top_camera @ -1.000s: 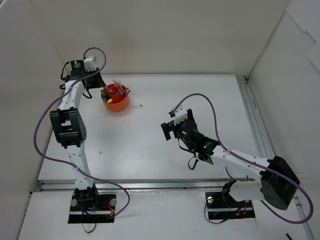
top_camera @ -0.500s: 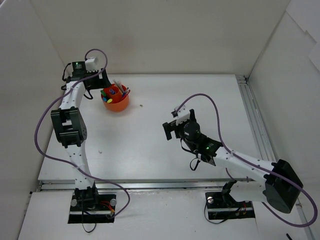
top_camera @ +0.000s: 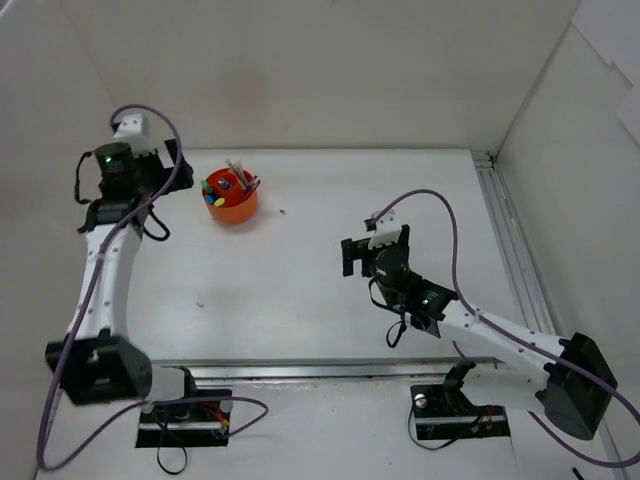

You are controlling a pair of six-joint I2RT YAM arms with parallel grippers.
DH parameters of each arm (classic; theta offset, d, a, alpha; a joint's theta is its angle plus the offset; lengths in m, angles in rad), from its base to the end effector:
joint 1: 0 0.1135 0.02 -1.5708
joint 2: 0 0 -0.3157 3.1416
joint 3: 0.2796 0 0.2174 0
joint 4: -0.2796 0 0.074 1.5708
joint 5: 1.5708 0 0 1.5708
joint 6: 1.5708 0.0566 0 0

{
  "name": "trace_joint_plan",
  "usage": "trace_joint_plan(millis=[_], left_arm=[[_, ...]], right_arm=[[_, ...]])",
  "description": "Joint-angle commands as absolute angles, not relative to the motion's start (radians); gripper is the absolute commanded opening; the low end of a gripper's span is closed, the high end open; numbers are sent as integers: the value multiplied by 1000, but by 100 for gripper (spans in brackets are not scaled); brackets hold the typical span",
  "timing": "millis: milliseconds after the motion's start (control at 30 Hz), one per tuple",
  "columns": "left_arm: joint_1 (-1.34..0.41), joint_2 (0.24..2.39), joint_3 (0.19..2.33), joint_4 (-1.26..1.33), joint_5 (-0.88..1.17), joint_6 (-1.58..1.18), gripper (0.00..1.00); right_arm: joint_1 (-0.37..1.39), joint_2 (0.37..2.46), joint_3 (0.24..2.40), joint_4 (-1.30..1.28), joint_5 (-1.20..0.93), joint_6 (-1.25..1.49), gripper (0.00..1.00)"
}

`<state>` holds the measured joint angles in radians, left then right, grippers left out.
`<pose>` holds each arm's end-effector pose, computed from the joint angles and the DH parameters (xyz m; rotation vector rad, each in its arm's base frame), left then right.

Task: Sort the stationery into containers
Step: Reset both arms

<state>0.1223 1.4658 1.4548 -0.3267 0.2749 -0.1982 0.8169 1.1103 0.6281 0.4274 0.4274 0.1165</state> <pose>0.3172 0.0235 0.4426 -0.1192 1.9039 -0.3135 0.1663 0.1429 0.3457 -0.2402 1.6157 0.3714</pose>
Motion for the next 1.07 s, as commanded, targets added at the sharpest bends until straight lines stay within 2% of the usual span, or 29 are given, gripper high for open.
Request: trace_joint_plan(millis=[0, 200, 400, 667, 1033], left_arm=[[110, 1206, 1260, -245, 118, -339, 100], [48, 864, 932, -330, 94, -511, 100], [15, 603, 790, -455, -86, -595, 100], [6, 591, 778, -454, -83, -612, 100], [6, 637, 762, -428, -74, -598, 100]], right_arm=[[813, 1054, 635, 387, 566, 242, 98], [805, 916, 559, 224, 716, 438, 98], [808, 732, 486, 35, 765, 546, 98], [810, 502, 422, 5, 758, 563, 98], [813, 566, 448, 6, 753, 578, 98]])
